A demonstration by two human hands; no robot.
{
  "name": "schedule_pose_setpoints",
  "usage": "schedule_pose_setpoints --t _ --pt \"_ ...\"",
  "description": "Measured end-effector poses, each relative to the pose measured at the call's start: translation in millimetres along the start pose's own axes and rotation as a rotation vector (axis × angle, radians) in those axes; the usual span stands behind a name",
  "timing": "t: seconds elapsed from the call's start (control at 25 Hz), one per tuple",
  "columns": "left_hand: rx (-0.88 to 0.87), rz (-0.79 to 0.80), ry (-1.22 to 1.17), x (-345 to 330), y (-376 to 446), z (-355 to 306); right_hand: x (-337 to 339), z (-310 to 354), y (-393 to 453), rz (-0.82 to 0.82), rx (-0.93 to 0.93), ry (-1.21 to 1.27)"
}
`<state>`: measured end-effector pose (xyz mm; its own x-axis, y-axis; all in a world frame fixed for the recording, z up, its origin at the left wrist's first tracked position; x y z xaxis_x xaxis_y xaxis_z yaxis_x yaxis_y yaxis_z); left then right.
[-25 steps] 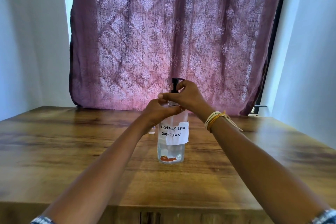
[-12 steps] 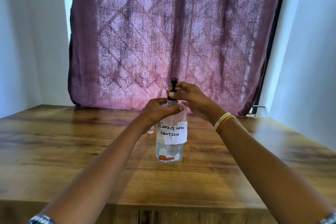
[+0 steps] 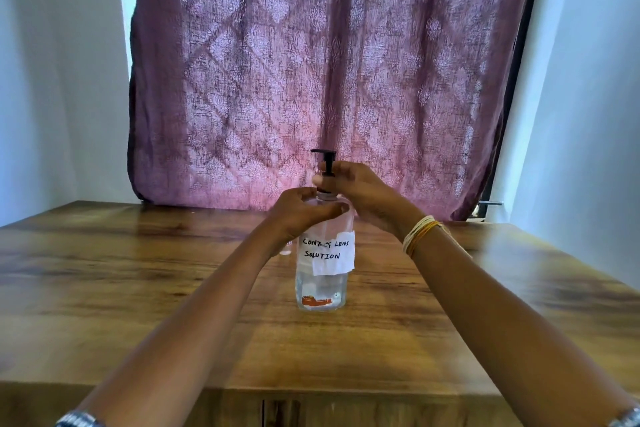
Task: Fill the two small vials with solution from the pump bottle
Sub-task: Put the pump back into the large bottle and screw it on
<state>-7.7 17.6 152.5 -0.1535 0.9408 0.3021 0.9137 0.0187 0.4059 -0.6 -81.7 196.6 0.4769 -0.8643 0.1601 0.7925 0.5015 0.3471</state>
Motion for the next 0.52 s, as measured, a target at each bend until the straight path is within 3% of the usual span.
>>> schedule_pose_setpoints --t 0.12,0.36,0.52 --pt "0.013 -0.013 -0.005 -0.3 -1.3 0.4 0.4 6.2 -2.7 0.087 -0.010 0.100" --pt "0.012 -0.042 -0.021 1.4 -1.3 1.6 16.8 8.9 -4.4 -0.191 0.040 -0.026" --pt "0.002 -0.016 -0.036 -0.5 -4.3 -4.5 15.2 10.3 -10.0 -0.251 0.062 -0.026"
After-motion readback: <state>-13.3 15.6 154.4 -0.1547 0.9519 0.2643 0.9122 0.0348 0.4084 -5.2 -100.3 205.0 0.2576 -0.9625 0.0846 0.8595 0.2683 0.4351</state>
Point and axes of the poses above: each hand's wrist, its own y-axis towards the middle knuckle, its own x-axis out of the back of the hand, z = x × y, the point moved 10 cm from there along y, towards the middle knuckle, and after that the axes turned 6 degrees about y, right-handed, at the moved point
